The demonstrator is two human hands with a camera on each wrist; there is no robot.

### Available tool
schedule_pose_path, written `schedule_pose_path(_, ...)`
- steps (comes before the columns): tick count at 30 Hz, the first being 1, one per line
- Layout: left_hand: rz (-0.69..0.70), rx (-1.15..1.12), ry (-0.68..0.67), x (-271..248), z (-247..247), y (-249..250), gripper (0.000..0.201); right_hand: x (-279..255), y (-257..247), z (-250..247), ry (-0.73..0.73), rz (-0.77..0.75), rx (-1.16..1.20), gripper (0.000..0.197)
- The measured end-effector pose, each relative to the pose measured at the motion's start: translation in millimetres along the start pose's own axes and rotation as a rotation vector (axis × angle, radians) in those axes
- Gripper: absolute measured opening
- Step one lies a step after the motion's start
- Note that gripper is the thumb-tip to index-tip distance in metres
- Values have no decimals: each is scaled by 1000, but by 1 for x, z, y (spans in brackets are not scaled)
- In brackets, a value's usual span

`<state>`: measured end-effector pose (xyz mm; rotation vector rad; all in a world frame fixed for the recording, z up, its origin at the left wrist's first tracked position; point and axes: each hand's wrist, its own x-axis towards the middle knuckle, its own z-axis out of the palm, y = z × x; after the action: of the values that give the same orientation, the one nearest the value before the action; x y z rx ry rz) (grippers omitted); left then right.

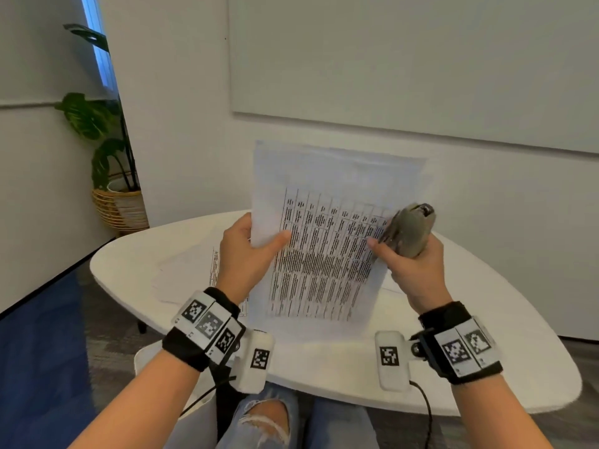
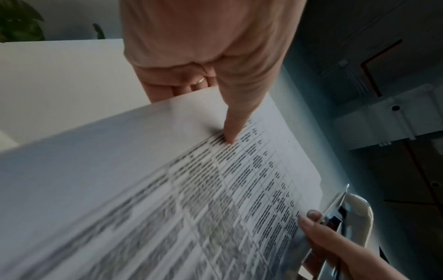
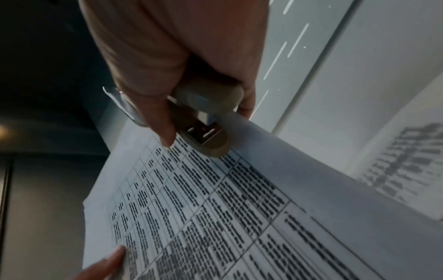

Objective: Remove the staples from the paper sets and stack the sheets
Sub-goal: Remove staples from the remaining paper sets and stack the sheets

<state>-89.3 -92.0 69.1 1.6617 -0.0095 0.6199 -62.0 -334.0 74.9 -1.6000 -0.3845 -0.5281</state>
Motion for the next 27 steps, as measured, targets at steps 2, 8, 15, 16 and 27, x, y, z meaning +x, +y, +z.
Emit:
schedule_pose_path(2,-37,-6,12,1,2,-5,35,0,3,1,-34,15,-74,23)
schedule_pose_path(8,34,-39,40,-3,15,0,32,-5,7,11,-83,-19,-106,24)
schedule_pose_path(15,179,-16,23,4,6,17,50,6,-2,4,-56,-27,-120,47)
schedule_pose_path(16,194,-5,1,4,6,18,53,7,-2,3,-76,-11,-133,48)
schedule_pose_path(27,316,-64,-19,2,21,31,55,-3,-11,16,-90,-69,-201,43)
